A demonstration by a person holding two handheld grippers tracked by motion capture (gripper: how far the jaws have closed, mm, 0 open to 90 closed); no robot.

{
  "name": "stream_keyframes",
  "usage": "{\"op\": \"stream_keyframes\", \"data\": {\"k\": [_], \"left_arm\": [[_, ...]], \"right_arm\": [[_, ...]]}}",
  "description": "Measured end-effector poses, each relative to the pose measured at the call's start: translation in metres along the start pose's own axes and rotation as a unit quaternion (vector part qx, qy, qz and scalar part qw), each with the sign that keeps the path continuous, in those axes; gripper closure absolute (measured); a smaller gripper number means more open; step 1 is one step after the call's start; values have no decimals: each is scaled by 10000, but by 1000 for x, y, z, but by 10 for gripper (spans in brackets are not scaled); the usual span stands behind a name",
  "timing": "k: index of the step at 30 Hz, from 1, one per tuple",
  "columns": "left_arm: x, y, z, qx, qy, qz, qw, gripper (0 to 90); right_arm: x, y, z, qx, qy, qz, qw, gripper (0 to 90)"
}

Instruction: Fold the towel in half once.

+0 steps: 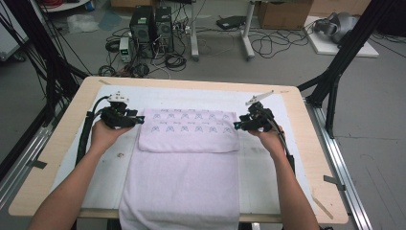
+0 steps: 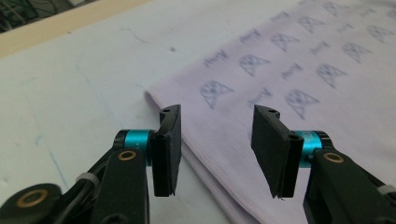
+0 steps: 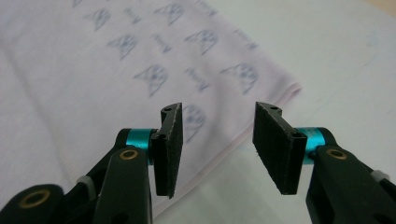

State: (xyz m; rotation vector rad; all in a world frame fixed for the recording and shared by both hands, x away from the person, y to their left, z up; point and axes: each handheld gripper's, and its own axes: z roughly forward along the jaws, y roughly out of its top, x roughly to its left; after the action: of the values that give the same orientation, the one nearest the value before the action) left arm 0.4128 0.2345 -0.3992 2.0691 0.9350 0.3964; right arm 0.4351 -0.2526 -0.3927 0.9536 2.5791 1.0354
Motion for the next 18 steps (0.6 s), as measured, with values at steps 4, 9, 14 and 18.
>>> {"op": "stream_keyframes", "data": {"k": [4, 9, 14, 18], "left_arm": [[-16, -18, -6, -1, -279, 178, 9995, 564], [-34, -36, -7, 35, -577, 347, 9977, 579], [-44, -48, -1, 148, -800, 483, 9955, 570], [-48, -54, 6, 264, -698, 682, 9949, 672]], "right_arm": [[19, -19, -3, -113, 163, -124, 9997, 566], [35, -39, -2, -131, 285, -166, 9994, 609], [43, -47, 6, 93, 483, -200, 9986, 585], [49, -44, 13, 215, 419, -382, 9982, 593]]}}
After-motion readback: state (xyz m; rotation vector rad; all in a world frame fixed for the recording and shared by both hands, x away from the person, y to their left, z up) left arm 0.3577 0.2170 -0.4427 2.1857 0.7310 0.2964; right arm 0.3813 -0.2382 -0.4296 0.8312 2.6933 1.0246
